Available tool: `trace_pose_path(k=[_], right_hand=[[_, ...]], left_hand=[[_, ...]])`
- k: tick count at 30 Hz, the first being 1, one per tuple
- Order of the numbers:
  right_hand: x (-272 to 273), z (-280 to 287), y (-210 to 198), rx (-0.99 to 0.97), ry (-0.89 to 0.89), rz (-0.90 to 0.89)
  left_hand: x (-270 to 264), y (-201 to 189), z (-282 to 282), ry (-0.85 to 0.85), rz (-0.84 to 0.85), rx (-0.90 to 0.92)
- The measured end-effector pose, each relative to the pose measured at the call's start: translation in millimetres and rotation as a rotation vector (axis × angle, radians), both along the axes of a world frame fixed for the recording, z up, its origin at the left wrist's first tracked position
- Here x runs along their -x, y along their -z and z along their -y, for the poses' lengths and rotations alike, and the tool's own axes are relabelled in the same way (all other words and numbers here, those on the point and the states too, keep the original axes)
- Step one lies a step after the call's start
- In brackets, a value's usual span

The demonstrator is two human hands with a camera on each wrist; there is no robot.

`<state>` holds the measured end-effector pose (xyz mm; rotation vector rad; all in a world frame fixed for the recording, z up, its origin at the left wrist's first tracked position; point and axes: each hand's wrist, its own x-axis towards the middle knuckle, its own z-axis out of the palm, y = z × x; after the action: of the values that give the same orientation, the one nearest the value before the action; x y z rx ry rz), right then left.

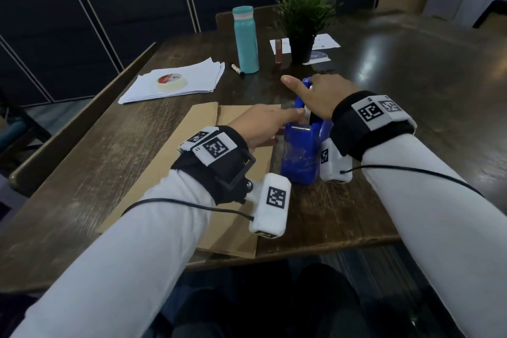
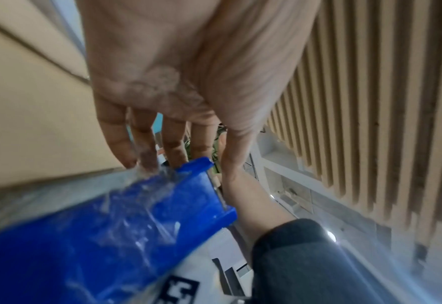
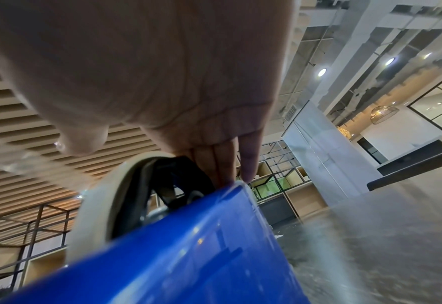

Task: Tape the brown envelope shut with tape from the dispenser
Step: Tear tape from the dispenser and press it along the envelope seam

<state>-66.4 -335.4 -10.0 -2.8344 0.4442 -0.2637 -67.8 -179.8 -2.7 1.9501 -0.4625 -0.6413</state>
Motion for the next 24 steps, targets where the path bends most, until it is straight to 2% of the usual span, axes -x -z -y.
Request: trace_pose_path(k=[14, 24], right_hand=[[-3, 8, -13, 0.014, -0.069, -0.068], [3, 5, -19, -0.036, -0.026, -0.061]], left_hand=[[4, -1, 10, -0.197, -0.221, 0.222], [2, 6, -10, -0.078, -0.193, 0.179]])
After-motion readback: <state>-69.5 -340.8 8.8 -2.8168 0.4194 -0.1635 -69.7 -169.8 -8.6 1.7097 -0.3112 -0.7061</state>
